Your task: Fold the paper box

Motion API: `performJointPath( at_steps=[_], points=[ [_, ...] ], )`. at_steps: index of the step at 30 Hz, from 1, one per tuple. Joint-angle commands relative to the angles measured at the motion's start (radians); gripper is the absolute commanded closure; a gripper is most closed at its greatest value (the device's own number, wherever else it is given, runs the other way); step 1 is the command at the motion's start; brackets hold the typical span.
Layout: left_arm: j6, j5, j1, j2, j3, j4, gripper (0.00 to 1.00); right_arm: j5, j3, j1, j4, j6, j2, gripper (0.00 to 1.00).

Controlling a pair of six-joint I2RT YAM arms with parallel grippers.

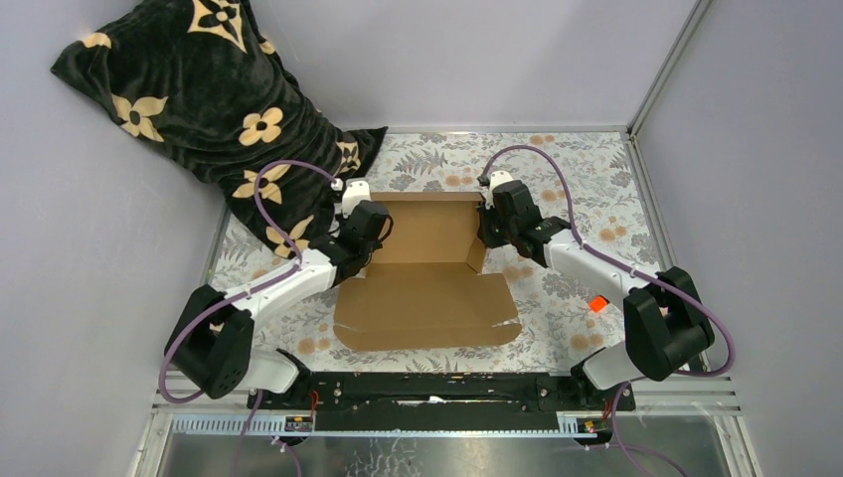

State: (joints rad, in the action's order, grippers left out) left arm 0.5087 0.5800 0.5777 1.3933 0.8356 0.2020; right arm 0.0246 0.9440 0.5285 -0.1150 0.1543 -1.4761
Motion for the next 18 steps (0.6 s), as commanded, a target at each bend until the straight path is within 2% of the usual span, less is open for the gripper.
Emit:
performJointPath(
  at_steps=[1,4,8,14,18],
  points=[
    [-0.019,0.106,-0.079,-0.061,-0.028,-0.075,0.71,0.093,-0.023,-0.036,-0.145,-0.023,0.019,1.0],
    [-0.027,0.088,-0.079,-0.042,-0.021,-0.073,0.55,0.088,-0.025,-0.036,-0.141,-0.022,0.017,1.0],
    [-0.029,0.052,-0.08,-0.025,-0.034,-0.095,0.41,0.084,-0.025,-0.036,-0.137,-0.018,0.009,1.0],
    [-0.022,0.038,-0.081,-0.042,-0.054,-0.113,0.43,0.087,-0.028,-0.036,-0.137,-0.018,-0.004,1.0],
    [-0.028,0.039,-0.081,-0.071,-0.065,-0.116,0.53,0.091,-0.034,-0.036,-0.133,-0.014,-0.012,1.0]
  ],
)
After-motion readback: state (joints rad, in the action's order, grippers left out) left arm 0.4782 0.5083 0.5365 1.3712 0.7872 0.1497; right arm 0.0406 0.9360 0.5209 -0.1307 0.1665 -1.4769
